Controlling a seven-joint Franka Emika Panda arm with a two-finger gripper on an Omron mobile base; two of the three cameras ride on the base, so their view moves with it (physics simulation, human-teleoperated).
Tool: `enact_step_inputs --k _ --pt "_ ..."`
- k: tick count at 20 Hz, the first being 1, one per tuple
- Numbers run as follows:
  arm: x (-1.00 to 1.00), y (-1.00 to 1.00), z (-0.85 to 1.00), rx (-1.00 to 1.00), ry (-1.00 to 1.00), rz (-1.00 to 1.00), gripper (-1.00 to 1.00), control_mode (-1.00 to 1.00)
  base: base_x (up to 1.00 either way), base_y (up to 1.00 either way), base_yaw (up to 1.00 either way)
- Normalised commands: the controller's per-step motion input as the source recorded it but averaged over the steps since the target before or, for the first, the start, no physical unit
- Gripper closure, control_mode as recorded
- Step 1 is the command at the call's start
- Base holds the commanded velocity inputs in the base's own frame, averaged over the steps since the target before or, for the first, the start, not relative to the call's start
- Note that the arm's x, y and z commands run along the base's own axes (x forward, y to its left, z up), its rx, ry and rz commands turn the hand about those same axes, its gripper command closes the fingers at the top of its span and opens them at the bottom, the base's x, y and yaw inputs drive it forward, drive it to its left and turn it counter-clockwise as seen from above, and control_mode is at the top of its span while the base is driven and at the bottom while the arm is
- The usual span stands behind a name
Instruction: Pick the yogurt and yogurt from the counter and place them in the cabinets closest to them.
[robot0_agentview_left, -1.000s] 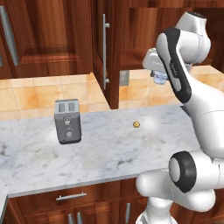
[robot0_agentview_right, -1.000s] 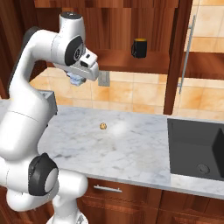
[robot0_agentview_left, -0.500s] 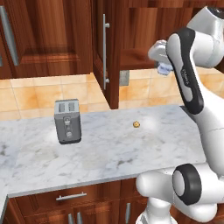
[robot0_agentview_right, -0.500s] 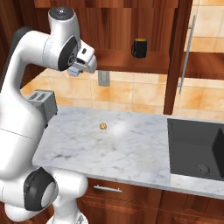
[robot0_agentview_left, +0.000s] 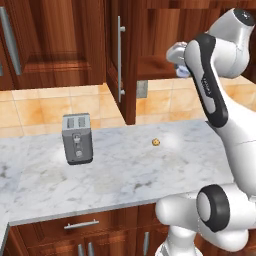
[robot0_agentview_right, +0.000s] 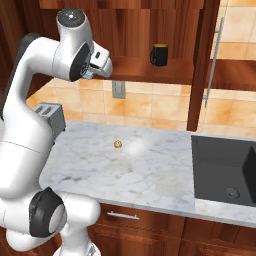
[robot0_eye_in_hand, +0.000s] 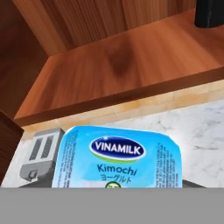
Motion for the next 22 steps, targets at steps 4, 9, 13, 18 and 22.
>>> enact_step_inputs --k 4,9,13,18,22 --pt "0.49 0.00 0.06 0.00 0.00 0.01 1.00 -1.00 0.00 0.00 0.00" --pt "0.57 0.00 0.04 0.00 0.00 0.01 1.00 -1.00 0.00 0.00 0.00" --pt "0.49 0.00 0.01 0.00 0.00 0.01 1.00 -1.00 0.00 0.00 0.00" --pt "0.41 0.00 0.00 -0.04 0.00 0.03 1.00 -1.00 0.00 0.00 0.00" --pt "0.22 0.00 0.00 -0.10 0.01 0.06 1.00 -1.00 0.00 0.00 0.00"
